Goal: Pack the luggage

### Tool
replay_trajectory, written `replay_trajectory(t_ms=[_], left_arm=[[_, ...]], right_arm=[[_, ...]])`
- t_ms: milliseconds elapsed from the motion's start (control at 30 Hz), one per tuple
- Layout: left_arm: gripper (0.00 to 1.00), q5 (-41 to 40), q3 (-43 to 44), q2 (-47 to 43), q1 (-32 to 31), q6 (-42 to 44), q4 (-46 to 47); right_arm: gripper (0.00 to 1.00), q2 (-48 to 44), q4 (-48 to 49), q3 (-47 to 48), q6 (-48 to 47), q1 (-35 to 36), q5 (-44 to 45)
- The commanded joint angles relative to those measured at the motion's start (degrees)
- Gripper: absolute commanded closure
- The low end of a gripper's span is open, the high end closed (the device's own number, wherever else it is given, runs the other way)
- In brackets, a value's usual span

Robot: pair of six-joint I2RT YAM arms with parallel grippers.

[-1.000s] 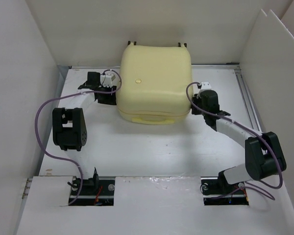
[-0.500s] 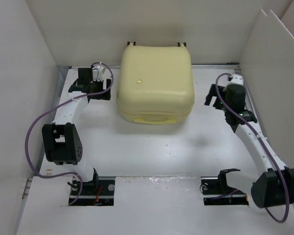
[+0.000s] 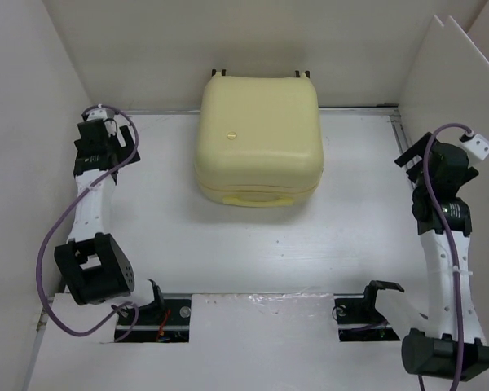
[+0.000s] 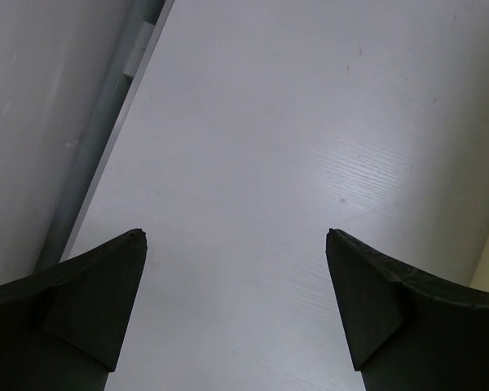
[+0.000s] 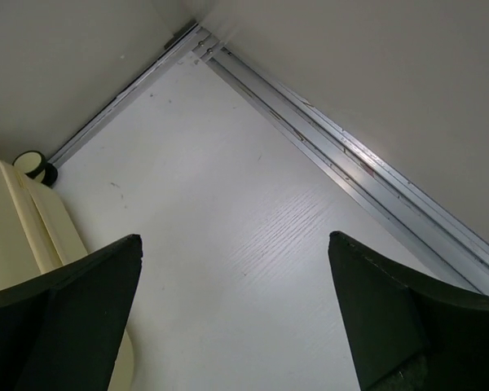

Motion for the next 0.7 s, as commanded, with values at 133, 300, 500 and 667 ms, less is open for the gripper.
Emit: replay_trajectory(t_ms=[133,300,500,667], left_arm=[[0.11,1.05,-4.82,-7.07,-0.46,-1.91,4.16],[0.10,1.66,-6.40,-9.00,-0.46,-1.91,5.30],[0.10,2.81,-7.98,-10.58,-0.46,-1.91,5.92],[0.10,3.34,-7.99,-11.11,-0.46,-1.91,5.92]], right_arm=[[0.00,-7.00,-0.75,-0.18,1.66,-0.49,-0.96],[0.00,-9.55,-0.75,-0.71,1.66,-0.49,-1.49],[0.00,-10.70,-1.27,-0.71,1.66,-0.49,-0.88],[0.00,-12.01,-1.80,-1.24,1.66,-0.49,0.54]])
